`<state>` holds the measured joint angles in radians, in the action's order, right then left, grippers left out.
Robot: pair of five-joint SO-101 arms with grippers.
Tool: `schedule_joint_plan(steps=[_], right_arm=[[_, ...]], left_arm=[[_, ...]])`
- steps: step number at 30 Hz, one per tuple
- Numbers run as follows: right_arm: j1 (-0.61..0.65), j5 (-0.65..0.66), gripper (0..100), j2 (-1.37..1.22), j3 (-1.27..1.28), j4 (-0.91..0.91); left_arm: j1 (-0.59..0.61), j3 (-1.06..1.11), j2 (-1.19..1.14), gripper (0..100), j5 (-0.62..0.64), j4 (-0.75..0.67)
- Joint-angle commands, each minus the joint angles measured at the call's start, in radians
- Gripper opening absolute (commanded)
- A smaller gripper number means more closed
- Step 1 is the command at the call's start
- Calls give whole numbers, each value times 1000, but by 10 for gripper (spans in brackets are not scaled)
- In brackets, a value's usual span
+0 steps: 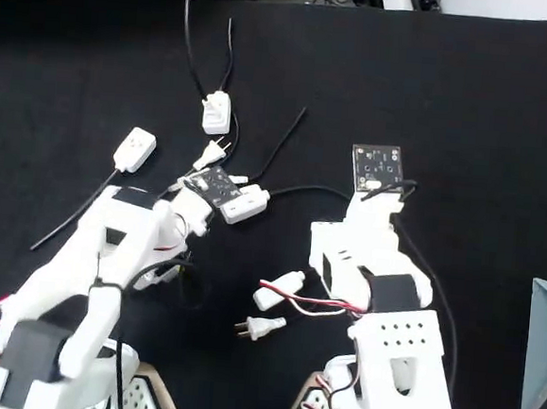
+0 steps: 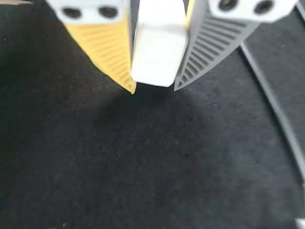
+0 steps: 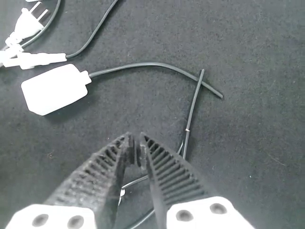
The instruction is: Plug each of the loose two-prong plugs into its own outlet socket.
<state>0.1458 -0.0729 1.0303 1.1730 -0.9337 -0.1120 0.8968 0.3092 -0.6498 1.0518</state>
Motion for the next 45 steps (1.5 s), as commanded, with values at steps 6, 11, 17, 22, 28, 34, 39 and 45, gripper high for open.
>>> schedule_joint_plan(steps=[6, 11, 17, 22, 28, 34, 39, 45], right_arm=[[15, 8, 21, 12, -7, 17], [15, 8, 21, 12, -7, 14], [15, 8, 21, 12, -7, 14], [15, 8, 21, 12, -7, 14], [15, 8, 21, 12, -7, 14], [15, 8, 21, 12, -7, 14], [15, 8, 21, 12, -7, 14], [15, 8, 21, 12, -7, 14]], left_arm=[[-107, -45, 138, 65, 120, 97], [-143, -53, 74, 69, 170, 87], [-120, -54, -48, 273, 226, 40], [-61, -142, -57, 281, 219, 64], [36, -332, -57, 278, 172, 216], [113, -409, -57, 278, 100, 315], [116, -384, -57, 278, 84, 351], [134, -335, -57, 246, 78, 304]])
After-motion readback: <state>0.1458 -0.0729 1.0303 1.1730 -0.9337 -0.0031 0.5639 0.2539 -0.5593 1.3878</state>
